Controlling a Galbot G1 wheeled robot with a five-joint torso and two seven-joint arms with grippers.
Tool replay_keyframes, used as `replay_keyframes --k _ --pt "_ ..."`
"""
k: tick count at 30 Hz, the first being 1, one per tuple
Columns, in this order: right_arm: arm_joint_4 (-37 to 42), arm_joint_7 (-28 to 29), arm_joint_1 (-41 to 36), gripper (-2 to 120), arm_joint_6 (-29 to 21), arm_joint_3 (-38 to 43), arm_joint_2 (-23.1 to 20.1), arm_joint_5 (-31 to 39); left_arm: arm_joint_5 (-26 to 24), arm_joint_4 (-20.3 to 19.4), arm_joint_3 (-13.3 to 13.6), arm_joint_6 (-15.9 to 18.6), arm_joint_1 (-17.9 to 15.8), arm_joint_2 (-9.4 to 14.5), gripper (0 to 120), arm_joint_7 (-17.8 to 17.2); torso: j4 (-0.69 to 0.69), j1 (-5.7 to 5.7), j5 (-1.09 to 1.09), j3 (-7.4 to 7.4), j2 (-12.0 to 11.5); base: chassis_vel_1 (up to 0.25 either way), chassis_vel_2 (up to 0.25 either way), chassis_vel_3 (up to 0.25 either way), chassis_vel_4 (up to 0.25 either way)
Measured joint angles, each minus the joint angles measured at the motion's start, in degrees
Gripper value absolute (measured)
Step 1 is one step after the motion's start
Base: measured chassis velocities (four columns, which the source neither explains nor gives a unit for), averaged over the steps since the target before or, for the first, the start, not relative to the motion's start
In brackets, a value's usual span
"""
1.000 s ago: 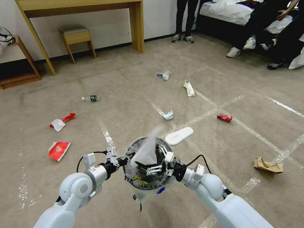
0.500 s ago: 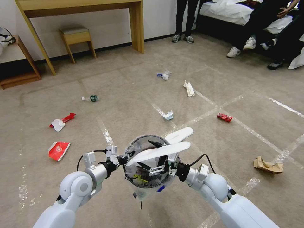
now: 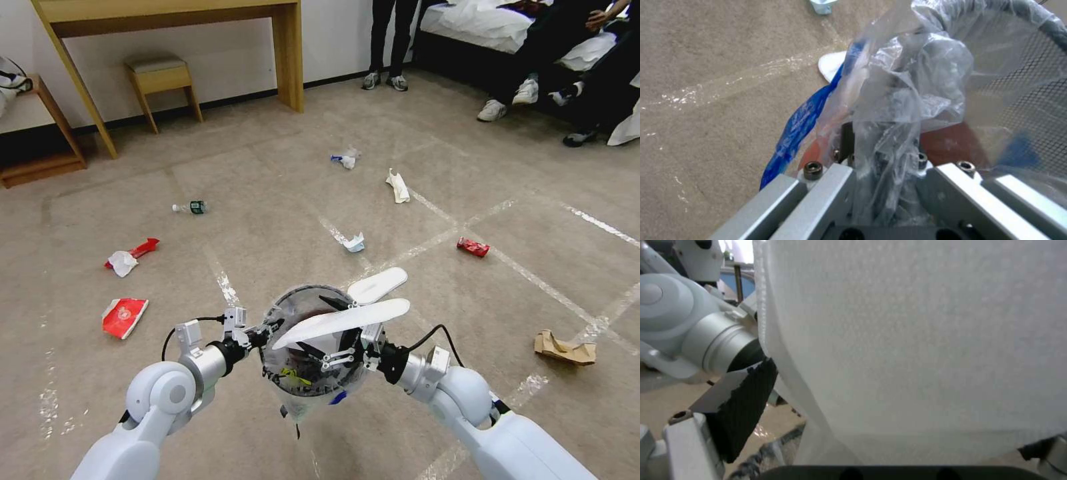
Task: Pick up the trash bin and place the garbage on the floor into it.
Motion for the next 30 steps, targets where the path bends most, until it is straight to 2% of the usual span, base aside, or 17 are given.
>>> replay_keyframes --k 5,9,15,23,30 --pt "0.3 -0.07 -0.13 100 -0.12 0.77 -0.68 -1.28 0.4 0.18 0.08 -0.04 -0.14 -0.34 1 0.03 0.0 0.0 0.0 0.0 0.0 0.0 0.0 0.0 0.0" --pt "0.49 -1.39 0.57 100 -0.12 2.21 -1.49 -6.33 0.5 0.14 0.14 -0.05 -0.21 -0.55 1 0.0 0.0 0.0 0.01 0.0 0.0 0.0 0.0 0.0 0.0" --pt "1.84 -1.99 0.63 100 -0.83 4.59 -3.46 -9.83 0.41 -0.2 -0.18 -0.05 0.17 -0.55 1 -0.6 0.0 0.0 0.01 0.0 0.0 0.0 0.0 0.0 0.0" --pt "3.62 -2.57 1.58 100 -1.48 7.23 -5.31 -15.9 -4.02 -2.88 0.72 1.09 0.95 -0.97 1 -4.74 0.0 0.0 0.01 0.0 0.0 0.0 0.0 0.0 0.0" --pt "4.75 -2.67 3.28 100 -2.54 6.92 -5.42 -18.75 -5.37 -3.79 1.5 1.59 0.58 -0.99 1 -7.66 0.0 0.0 0.01 0.0 0.0 0.0 0.0 0.0 0.0"
